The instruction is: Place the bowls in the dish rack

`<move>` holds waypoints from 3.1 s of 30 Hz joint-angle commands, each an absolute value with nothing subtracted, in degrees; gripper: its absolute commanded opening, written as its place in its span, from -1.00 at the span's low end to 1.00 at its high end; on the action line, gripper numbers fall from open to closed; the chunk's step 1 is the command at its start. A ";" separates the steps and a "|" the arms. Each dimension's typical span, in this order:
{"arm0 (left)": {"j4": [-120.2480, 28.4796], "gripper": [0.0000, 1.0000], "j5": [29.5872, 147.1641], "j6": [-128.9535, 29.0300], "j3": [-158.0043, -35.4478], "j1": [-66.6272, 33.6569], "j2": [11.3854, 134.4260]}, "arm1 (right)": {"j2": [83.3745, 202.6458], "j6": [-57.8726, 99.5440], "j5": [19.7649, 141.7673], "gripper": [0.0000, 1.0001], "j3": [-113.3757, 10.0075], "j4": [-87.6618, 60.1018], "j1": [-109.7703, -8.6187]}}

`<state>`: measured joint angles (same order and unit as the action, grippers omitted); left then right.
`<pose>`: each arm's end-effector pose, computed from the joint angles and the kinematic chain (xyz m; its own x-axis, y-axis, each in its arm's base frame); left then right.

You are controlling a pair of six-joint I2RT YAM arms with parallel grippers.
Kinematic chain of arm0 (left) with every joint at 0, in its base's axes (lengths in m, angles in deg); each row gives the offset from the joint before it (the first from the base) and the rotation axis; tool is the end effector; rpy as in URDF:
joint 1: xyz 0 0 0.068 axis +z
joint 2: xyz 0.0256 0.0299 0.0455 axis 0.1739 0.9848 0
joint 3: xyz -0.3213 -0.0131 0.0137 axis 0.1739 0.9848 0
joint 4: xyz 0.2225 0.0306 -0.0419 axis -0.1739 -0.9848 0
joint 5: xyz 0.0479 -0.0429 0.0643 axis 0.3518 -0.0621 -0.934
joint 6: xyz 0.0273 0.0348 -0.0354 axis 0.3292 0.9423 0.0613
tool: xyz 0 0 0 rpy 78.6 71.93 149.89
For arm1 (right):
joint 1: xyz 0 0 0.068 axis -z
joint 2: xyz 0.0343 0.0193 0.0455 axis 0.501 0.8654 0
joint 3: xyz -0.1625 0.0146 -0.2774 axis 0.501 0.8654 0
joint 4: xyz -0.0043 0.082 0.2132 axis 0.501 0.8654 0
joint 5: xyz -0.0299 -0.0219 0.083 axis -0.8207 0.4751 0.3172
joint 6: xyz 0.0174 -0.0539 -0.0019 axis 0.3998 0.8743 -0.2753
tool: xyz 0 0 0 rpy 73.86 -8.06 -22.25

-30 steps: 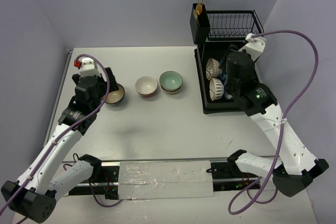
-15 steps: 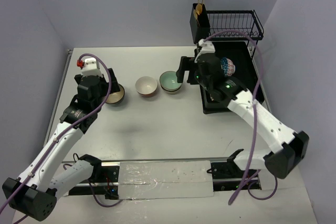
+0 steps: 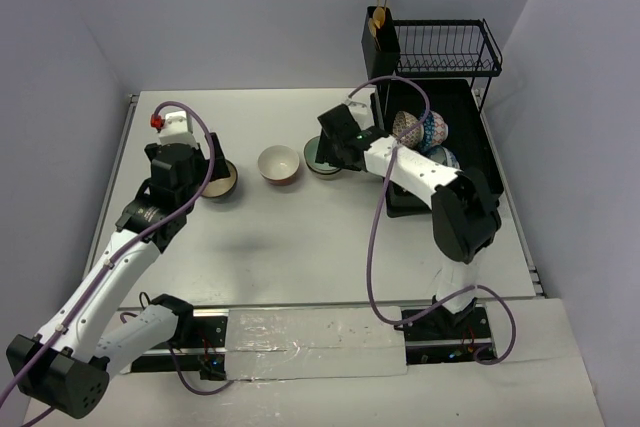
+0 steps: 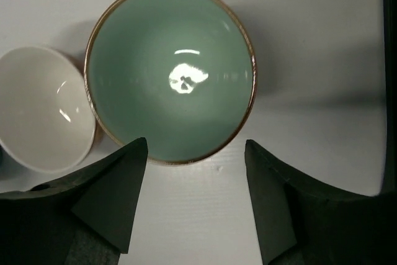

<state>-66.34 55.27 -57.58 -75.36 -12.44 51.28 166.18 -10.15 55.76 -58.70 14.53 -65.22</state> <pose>0.1440 -0.0415 0.3762 -0.3125 -0.1937 -0.9300 -0.1248 0.9789 -0.1620 0.3219 0.2122 0.3106 -0.7402 0.1943 -0.6437 0.0752 0.9753 0.2078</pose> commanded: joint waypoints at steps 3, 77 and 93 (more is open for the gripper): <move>-65.48 0.98 56.73 -58.16 -77.12 -11.96 50.85 | 169.50 -15.85 53.36 0.22 -64.72 15.42 -62.68; -65.39 0.99 57.26 -58.16 -76.94 -11.78 51.11 | 164.16 -10.41 43.07 -1.00 -63.59 14.28 -63.46; -65.39 0.98 56.38 -57.98 -77.12 -11.61 51.90 | 136.38 18.14 17.68 -1.00 -48.32 -0.83 -59.61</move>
<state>-66.34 56.32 -57.61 -75.36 -11.92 51.45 139.99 9.63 29.47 -52.04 7.73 -62.80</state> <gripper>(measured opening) 0.991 0.151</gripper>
